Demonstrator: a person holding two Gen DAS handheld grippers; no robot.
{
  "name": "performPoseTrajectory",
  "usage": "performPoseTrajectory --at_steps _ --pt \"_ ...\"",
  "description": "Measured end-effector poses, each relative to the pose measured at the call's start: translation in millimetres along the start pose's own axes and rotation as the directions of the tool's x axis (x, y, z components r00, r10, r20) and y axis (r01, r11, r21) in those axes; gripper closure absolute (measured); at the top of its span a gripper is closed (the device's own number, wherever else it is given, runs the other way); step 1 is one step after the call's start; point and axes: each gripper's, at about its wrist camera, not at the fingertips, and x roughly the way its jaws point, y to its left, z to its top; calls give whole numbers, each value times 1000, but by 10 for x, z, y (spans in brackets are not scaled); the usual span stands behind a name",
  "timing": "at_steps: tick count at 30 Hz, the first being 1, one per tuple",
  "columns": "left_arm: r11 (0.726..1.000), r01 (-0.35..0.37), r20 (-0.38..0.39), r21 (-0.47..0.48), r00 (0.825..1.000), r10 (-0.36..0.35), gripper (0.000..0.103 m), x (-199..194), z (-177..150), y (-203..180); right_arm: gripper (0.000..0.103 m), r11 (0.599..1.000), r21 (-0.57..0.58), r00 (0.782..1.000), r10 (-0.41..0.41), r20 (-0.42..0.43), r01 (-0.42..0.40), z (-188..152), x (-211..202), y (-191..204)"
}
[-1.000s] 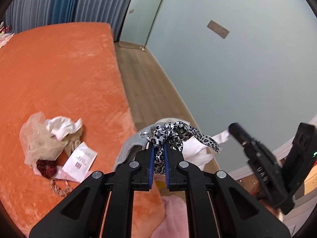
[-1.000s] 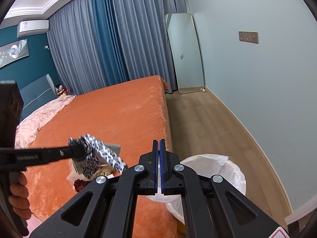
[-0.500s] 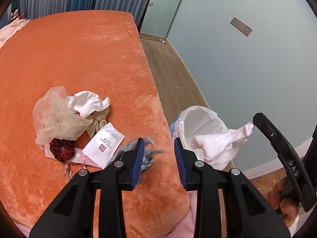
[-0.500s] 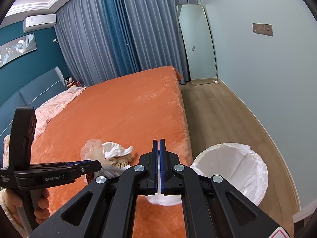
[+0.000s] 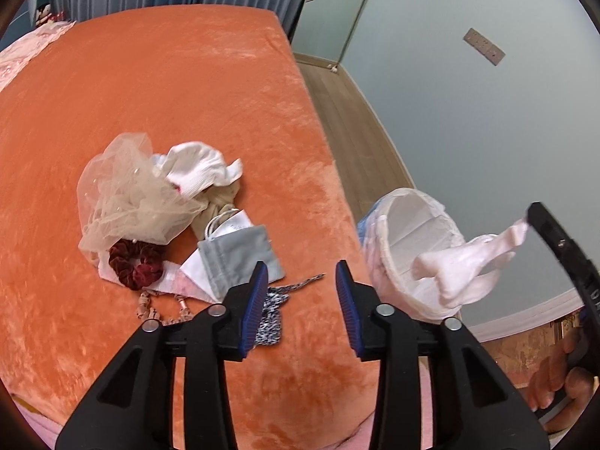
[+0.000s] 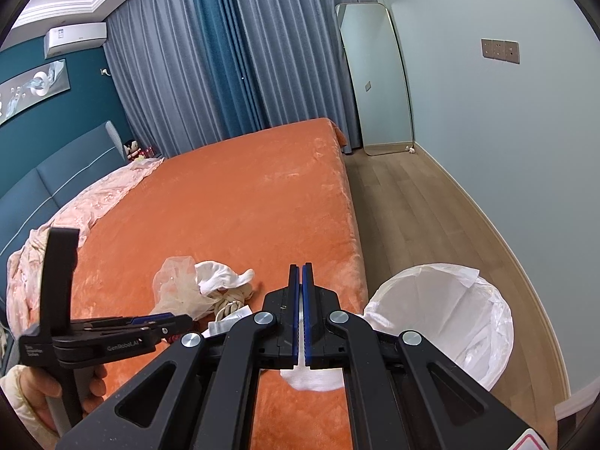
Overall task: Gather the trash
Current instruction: 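Open both tools to drop scarf and socks into the wastebasket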
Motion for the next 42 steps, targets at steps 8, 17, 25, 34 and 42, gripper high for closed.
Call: performPoseTrajectory --at_steps 8,17,25,34,42 --pt "999 -30 -120 -22 992 27 64 516 -364 130 101 1000 10 1000 5 -22 -4 -82 122 5" --pt "997 -80 -268 -7 960 75 77 1187 -725 184 101 1000 26 998 6 -60 -4 -176 266 -19" --pt "999 -40 -233 37 971 48 102 1032 -595 49 101 999 51 998 8 -64 -4 -196 258 -54" --pt "993 82 -62 86 995 -77 102 275 -56 -529 101 999 44 1000 -10 4 9 -42 -30 -117" --pt "970 180 -7 163 983 -181 102 -19 439 -1303 101 998 40 996 -58 65 56 182 -288 -382"
